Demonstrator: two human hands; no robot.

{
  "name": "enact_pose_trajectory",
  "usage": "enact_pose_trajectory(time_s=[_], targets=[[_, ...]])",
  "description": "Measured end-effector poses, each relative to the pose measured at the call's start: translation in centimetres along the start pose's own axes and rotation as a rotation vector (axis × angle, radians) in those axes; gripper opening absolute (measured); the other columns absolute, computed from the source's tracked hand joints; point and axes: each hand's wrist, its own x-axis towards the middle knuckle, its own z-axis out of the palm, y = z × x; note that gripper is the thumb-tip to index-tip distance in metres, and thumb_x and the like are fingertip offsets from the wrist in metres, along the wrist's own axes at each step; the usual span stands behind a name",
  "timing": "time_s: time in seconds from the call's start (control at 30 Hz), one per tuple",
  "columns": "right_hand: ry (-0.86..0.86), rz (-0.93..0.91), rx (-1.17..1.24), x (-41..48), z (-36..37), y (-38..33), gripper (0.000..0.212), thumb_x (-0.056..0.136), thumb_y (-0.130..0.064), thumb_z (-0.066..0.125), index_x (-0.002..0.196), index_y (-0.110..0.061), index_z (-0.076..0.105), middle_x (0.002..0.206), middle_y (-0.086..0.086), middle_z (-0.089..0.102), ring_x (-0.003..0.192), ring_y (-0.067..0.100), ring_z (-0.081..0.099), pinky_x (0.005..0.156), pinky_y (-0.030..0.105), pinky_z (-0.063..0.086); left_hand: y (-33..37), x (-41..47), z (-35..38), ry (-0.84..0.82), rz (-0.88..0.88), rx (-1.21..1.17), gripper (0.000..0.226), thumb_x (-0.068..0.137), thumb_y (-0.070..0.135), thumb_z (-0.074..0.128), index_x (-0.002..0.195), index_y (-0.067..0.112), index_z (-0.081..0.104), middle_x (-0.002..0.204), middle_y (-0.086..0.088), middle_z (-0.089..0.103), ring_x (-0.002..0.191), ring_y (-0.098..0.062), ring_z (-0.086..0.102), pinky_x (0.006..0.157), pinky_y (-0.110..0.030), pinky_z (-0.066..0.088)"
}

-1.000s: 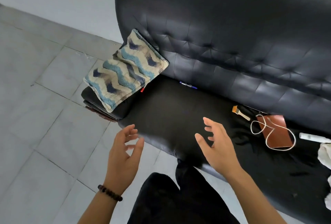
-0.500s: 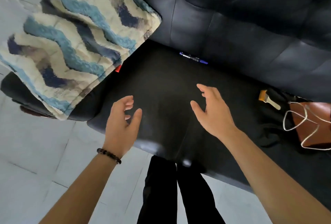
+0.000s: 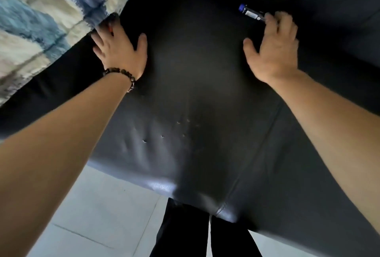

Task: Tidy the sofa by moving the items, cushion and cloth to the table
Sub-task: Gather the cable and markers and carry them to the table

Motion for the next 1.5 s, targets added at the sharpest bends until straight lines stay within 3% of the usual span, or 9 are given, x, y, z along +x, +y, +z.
enact_pose_trajectory(time_s=[0.1, 0.27, 0.43, 0.57, 0.63, 0.8, 1.0, 1.2, 1.5], targets=[[0.043, -0.030, -0.123, 0.8, 0.1, 0.2, 0.073, 0.094, -0.051, 0.046, 0.150, -0.005, 0.034, 0.147, 0.020, 0.036, 0.131, 0.041, 0.039, 0.105, 0.052, 0.038, 0.9, 1.6, -0.2, 0.049, -0.049, 0.051, 0.072, 0.096, 0.051, 0.042, 0.149, 0.006, 0.025, 0.158, -0.025, 0.015, 0.147, -0.042, 0.010, 0.117, -0.052, 0.011], [0.009, 0.054, -0.241, 2.4, -0.7, -0.6, 0.068, 0.093, -0.057, 0.045, 0.138, -0.007, 0.044, 0.140, 0.020, 0.039, 0.124, 0.043, 0.040, 0.103, 0.051, 0.034, -0.3, 2.6, 0.4, 0.095, 0.082, 0.149, 0.060, 0.099, 0.047, 0.038, 0.138, 0.002, 0.040, 0.142, -0.025, 0.041, 0.133, -0.042, 0.036, 0.105, -0.052, 0.034], [0.088, 0.147, -0.157, 0.4, 0.2, -1.1, 0.038, 0.099, -0.040, 0.047, 0.127, -0.014, 0.049, 0.134, 0.018, 0.044, 0.122, 0.039, 0.043, 0.101, 0.048, 0.033, -1.5, 2.5, 0.7, 0.058, 0.140, 0.109, 0.052, 0.101, 0.041, 0.035, 0.133, 0.001, 0.040, 0.134, -0.025, 0.048, 0.121, -0.045, 0.047, 0.090, -0.054, 0.042], [0.111, 0.086, -0.134, -3.4, 2.0, -0.4, 0.030, 0.103, -0.035, 0.042, 0.119, -0.012, 0.052, 0.143, 0.015, 0.042, 0.129, 0.037, 0.042, 0.106, 0.054, 0.033, -3.3, -1.8, 1.3, 0.121, 0.216, 0.030, 0.044, 0.100, 0.037, 0.038, 0.123, 0.001, 0.048, 0.120, -0.025, 0.054, 0.107, -0.044, 0.052, 0.081, -0.052, 0.043], [0.080, 0.071, -0.064, -3.8, 1.7, -0.2, 0.032, 0.102, -0.033, 0.043, 0.125, -0.012, 0.049, 0.139, 0.013, 0.046, 0.129, 0.036, 0.042, 0.107, 0.054, 0.034, -4.5, -4.3, 2.0, 0.145, 0.238, 0.018, 0.042, 0.100, 0.037, 0.039, 0.121, 0.002, 0.050, 0.115, -0.025, 0.055, 0.102, -0.044, 0.053, 0.080, -0.052, 0.044], [-0.140, 0.117, -0.101, -1.0, -0.8, -0.3, 0.074, 0.094, -0.045, 0.049, 0.156, -0.019, 0.018, 0.151, 0.017, 0.032, 0.136, 0.040, 0.032, 0.107, 0.053, 0.033, -5.7, -6.7, 2.9, 0.206, 0.220, 0.012, 0.042, 0.100, 0.036, 0.039, 0.120, 0.002, 0.055, 0.107, -0.025, 0.058, 0.094, -0.043, 0.054, 0.083, -0.050, 0.042], [-0.143, 0.150, -0.132, 0.5, -1.0, -0.3, 0.095, 0.076, -0.060, 0.057, 0.154, -0.018, 0.023, 0.146, 0.014, 0.028, 0.131, 0.036, 0.033, 0.107, 0.047, 0.036, -4.9, -7.8, 3.4, 0.218, 0.145, 0.016, 0.041, 0.099, 0.036, 0.037, 0.122, 0.006, 0.054, 0.110, -0.021, 0.057, 0.097, -0.040, 0.054, 0.084, -0.048, 0.040], [-0.138, 0.121, -0.172, 1.8, -1.4, -0.6, 0.097, 0.069, -0.062, 0.066, 0.145, -0.011, 0.034, 0.145, 0.010, 0.037, 0.135, 0.037, 0.033, 0.112, 0.048, 0.031, -5.0, -8.0, 3.7, 0.204, 0.131, 0.008, 0.041, 0.100, 0.037, 0.039, 0.124, 0.007, 0.052, 0.113, -0.021, 0.056, 0.101, -0.039, 0.052, 0.086, -0.048, 0.039], [-0.093, 0.136, -0.143, 2.3, -0.1, 0.1, 0.061, 0.093, -0.064, 0.042, 0.137, -0.021, 0.043, 0.142, 0.014, 0.033, 0.130, 0.035, 0.034, 0.110, 0.049, 0.030, -5.2, -8.0, 3.9, 0.192, 0.128, 0.013, 0.042, 0.100, 0.040, 0.038, 0.125, 0.008, 0.052, 0.112, -0.020, 0.056, 0.099, -0.039, 0.052, 0.085, -0.047, 0.039]])
